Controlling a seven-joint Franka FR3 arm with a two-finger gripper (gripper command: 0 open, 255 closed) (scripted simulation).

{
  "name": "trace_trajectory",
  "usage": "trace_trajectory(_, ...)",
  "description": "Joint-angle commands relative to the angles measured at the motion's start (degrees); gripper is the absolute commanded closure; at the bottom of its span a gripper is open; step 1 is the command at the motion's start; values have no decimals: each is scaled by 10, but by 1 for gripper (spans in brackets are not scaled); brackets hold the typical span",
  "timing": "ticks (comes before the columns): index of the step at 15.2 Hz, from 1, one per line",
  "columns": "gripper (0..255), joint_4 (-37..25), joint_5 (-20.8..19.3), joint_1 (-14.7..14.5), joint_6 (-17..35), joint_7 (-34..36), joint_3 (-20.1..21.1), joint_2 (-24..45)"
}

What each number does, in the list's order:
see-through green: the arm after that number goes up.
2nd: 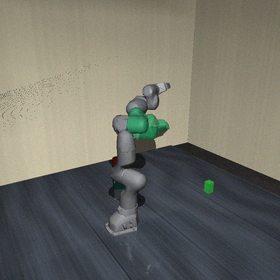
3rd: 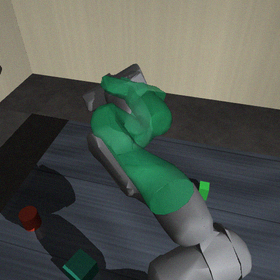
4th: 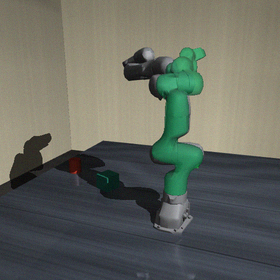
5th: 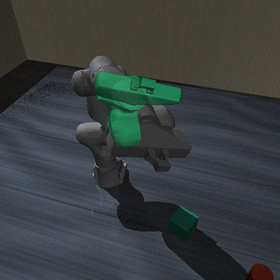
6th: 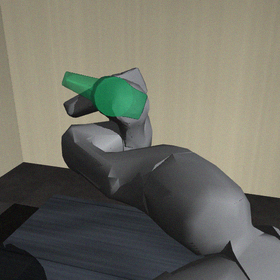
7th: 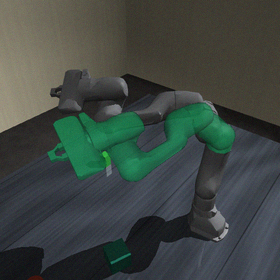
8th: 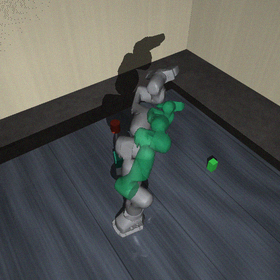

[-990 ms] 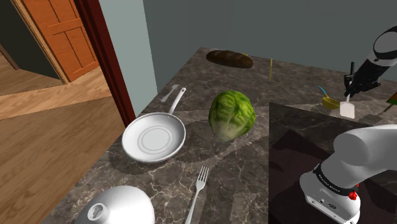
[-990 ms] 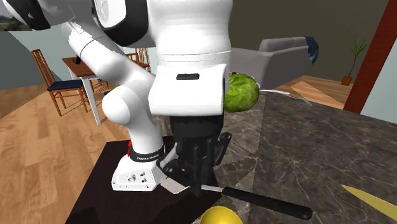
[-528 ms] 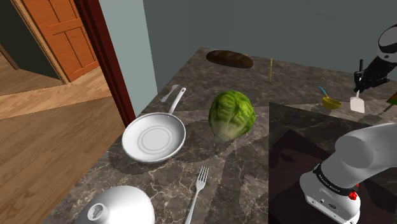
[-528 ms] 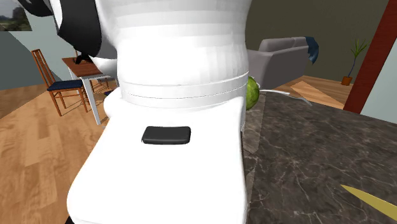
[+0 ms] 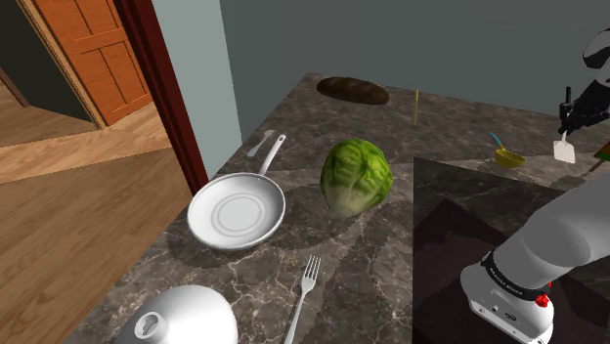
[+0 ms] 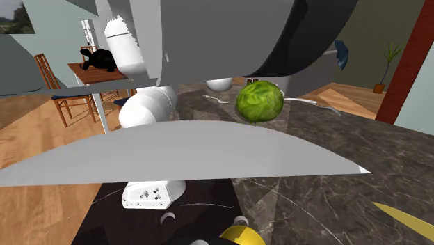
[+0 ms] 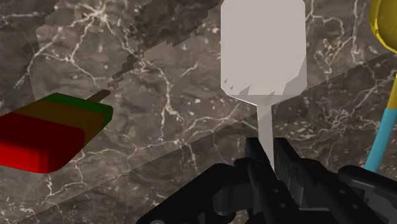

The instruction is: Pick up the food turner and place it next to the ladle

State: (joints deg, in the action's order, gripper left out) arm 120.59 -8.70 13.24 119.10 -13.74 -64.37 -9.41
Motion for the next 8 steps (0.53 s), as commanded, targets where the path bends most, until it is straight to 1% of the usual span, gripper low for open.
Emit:
trace_trajectory(1, 255, -55, 121, -29, -2, -100, -71, 113)
trace_trajectory(2, 255, -83, 193, -12, -14, -154, -79, 179)
trace_trajectory(3, 255, -125, 268, 33, -37, -209, -68, 251)
trace_trajectory(4, 255, -119, 256, 54, -27, -201, -42, 241)
trace_trajectory(5, 255, -114, 256, 62, -19, -201, -31, 241)
trace_trajectory(8, 255, -100, 268, 72, 0, -210, -20, 252)
